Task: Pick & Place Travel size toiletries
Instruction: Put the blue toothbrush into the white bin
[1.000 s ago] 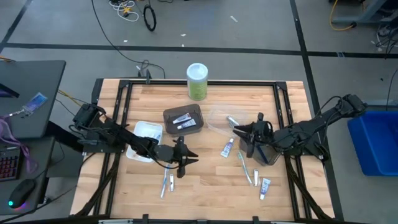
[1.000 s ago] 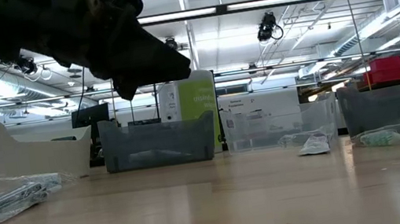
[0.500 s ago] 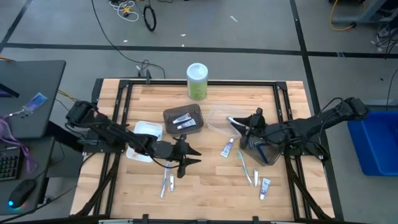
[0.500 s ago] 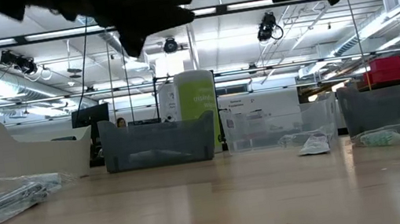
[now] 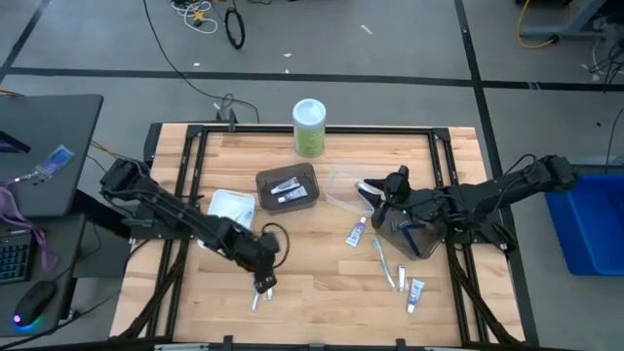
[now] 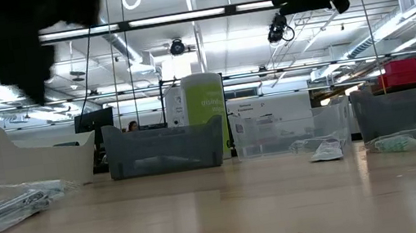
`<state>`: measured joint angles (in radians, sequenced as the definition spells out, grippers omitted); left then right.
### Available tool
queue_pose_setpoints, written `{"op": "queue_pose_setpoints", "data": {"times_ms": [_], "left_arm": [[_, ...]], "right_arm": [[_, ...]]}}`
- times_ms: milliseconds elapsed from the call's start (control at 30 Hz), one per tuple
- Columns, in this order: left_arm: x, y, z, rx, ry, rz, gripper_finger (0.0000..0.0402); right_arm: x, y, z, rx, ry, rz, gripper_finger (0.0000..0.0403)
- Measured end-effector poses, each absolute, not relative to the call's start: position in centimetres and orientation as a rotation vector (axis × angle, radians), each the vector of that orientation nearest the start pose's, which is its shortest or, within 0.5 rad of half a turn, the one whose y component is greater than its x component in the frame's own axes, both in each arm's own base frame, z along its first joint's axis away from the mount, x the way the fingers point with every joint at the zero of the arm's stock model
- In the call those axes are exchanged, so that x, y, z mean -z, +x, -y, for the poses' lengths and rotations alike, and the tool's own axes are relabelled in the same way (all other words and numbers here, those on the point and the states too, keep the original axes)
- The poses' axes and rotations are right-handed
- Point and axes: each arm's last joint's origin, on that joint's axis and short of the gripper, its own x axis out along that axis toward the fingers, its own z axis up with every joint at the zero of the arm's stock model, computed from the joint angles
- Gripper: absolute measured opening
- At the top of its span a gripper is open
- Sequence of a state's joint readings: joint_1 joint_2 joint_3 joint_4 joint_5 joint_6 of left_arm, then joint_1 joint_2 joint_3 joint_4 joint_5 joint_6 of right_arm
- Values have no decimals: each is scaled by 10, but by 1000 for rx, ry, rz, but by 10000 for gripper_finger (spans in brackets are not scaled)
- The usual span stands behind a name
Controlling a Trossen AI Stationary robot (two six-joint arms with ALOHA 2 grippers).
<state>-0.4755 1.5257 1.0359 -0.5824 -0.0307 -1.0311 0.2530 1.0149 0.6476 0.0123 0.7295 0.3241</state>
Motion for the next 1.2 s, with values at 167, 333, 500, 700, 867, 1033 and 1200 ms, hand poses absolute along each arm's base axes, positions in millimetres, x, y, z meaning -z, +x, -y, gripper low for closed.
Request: {"op": "queue_pose_setpoints", "data": {"times_ms": [167,333,500,700,867,1033,1200], "left_arm": [[-204,246,156,-324,-820,-1207,166],[-193,234,164,-430,-888,-1177,160],[-195,234,170,-410,-862,-1109,154],[-185,233,177,-424,-859,-1153,157],[-164,239,186,-410,-871,-1262,160],[-147,244,187,-478,-878,-1273,158],[-141,248,188,-485,-883,-1258,158]], "right_arm": [[-264,213,-34,520,144,-241,165],[-264,213,-34,513,154,-237,167],[-264,213,-34,513,152,-242,164],[-264,213,-34,512,149,-244,165],[-264,213,-34,510,150,-244,167],[-264,213,-35,477,156,-252,165],[-264,214,-36,453,163,-254,167]]}}
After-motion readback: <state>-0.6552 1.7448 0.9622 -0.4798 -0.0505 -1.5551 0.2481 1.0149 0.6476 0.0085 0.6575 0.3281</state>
